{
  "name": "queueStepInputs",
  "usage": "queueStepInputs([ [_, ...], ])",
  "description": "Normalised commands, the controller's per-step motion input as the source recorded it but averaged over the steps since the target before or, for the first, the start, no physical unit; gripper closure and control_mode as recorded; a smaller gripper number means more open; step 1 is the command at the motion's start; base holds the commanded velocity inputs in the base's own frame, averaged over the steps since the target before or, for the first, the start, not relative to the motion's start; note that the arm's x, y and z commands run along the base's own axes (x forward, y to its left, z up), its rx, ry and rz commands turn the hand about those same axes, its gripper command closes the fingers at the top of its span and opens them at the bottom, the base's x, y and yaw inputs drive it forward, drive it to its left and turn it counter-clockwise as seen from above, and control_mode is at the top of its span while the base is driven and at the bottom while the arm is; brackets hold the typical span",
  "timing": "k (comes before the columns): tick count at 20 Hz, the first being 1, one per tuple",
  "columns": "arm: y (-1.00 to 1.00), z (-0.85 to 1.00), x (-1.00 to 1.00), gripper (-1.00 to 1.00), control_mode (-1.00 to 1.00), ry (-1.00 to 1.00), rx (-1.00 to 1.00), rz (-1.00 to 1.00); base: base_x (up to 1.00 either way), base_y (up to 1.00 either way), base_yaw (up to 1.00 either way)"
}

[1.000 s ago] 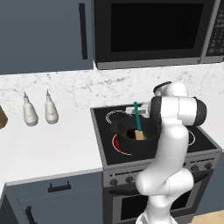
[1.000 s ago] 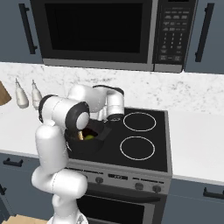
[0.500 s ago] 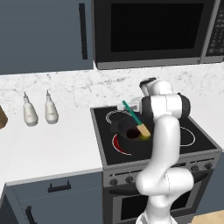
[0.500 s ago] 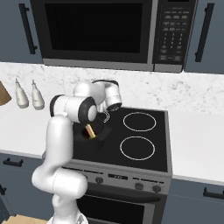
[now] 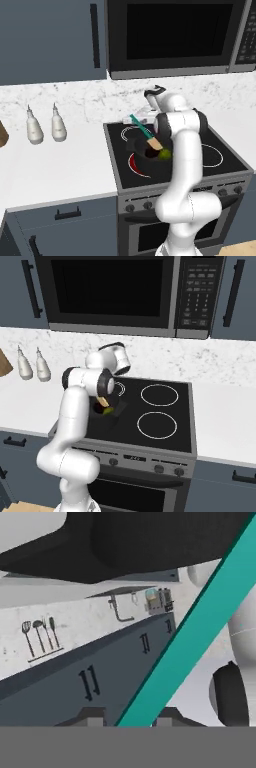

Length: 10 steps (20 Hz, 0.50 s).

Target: Put the lime and avocado in the pot. Retrieve the spatula and lightly stir the vegetables in the pot.

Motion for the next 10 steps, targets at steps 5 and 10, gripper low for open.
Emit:
queueStepInputs([
  [5,0.02,0.0,0.09,1.0,-1.0,0.0,0.32,0.32,0.0,0.0,0.0],
  [10,-0.11,0.02,0.05,1.0,-1.0,-0.03,0.31,0.27,0.0,0.0,0.0],
])
